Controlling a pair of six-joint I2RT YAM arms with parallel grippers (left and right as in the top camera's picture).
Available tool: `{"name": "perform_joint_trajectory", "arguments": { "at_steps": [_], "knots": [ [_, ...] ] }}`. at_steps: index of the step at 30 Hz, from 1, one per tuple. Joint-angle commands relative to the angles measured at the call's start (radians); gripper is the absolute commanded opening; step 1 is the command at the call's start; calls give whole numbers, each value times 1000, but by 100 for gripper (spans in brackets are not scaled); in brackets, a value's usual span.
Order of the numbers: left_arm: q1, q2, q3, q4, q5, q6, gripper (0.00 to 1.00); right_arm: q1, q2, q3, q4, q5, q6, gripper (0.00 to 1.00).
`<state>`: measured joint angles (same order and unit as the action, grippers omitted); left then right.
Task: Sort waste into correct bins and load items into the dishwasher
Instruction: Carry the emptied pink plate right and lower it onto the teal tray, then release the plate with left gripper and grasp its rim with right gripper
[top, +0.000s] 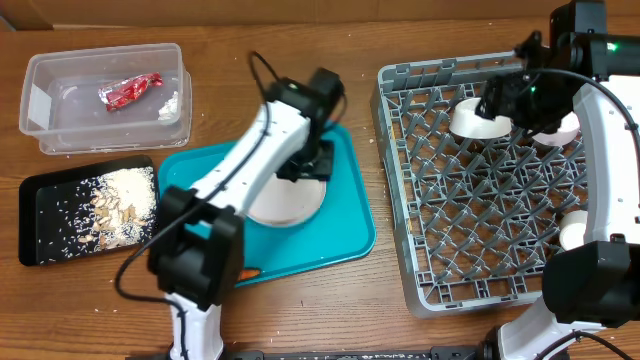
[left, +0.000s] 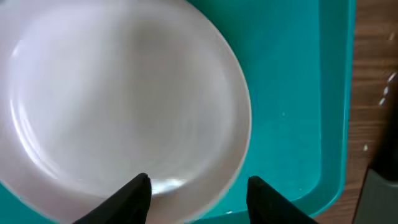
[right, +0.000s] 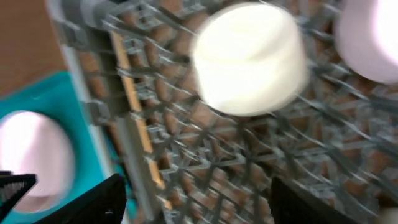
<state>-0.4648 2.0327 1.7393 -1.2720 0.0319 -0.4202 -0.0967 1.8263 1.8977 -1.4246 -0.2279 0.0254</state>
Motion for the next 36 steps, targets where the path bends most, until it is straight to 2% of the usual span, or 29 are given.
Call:
{"name": "perform_joint_trajectory", "arguments": {
  "at_steps": [1,3,5,12,17,27,36],
  "knots": [
    [92,-144,48,-11,-18,-17,52,4,-10,14,39,-257,0,72],
    [153,-201,48,-18,-17,-23,53,19,-10,14,74,-366,0,72],
    [220,-252,48,-28,-18,-23,53,56,-10,14,102,-376,1,72],
    [472,-351,48,-131,-24,-56,60,300,11,13,147,-156,1,73],
    [586,-352,47,-194,-24,-56,64,455,68,-6,177,-76,5,75],
    [614,-352,47,-202,-24,-56,73,603,272,-19,199,-79,13,74],
    [614,-351,47,-196,-24,-56,78,677,425,-19,264,-78,35,64]
  ]
}}
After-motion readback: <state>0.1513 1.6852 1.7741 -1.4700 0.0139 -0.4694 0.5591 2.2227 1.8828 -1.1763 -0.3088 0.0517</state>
